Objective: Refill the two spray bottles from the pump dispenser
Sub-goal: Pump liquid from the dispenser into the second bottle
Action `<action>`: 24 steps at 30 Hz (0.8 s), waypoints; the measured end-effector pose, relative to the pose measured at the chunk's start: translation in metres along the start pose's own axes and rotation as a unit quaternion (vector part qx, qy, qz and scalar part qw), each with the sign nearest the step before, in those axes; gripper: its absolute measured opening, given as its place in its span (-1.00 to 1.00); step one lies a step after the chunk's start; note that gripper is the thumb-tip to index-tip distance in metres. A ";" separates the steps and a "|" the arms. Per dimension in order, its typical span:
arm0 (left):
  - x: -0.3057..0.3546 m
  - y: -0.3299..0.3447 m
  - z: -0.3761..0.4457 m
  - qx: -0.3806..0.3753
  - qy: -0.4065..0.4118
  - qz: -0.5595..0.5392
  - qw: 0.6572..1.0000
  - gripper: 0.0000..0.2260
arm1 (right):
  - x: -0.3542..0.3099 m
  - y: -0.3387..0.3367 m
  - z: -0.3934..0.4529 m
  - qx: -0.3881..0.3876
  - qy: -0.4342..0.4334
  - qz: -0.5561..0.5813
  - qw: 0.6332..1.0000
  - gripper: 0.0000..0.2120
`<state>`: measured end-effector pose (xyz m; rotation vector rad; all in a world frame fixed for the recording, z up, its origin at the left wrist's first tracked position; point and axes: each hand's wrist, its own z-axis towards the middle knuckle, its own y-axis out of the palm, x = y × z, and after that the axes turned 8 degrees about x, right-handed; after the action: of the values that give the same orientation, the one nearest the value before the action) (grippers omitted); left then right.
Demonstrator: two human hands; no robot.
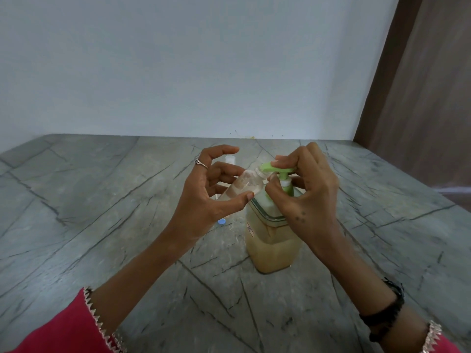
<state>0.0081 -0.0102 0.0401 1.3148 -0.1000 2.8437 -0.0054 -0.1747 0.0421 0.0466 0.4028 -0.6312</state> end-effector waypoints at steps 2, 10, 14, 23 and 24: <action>0.000 0.000 0.000 -0.001 -0.003 -0.004 1.000 -0.46 | 0.001 -0.001 -0.002 -0.006 -0.006 0.000 1.000 -0.85; 0.003 -0.002 0.002 0.002 0.002 0.005 1.000 -0.47 | 0.003 0.000 -0.002 0.013 -0.020 0.020 1.000 -0.85; 0.002 -0.002 0.003 0.000 0.004 0.020 1.000 -0.45 | 0.001 0.001 0.005 0.012 0.000 0.018 1.000 -0.89; 0.001 -0.001 0.001 0.004 -0.001 0.025 1.000 -0.47 | 0.002 -0.001 0.003 -0.010 -0.004 0.011 1.000 -0.88; 0.001 -0.001 0.001 0.004 -0.001 0.024 1.000 -0.47 | 0.002 -0.001 0.002 -0.011 -0.008 0.011 1.000 -0.86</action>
<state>0.0081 -0.0095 0.0421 1.3338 -0.1213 2.8848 -0.0041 -0.1771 0.0432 0.0251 0.3936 -0.6051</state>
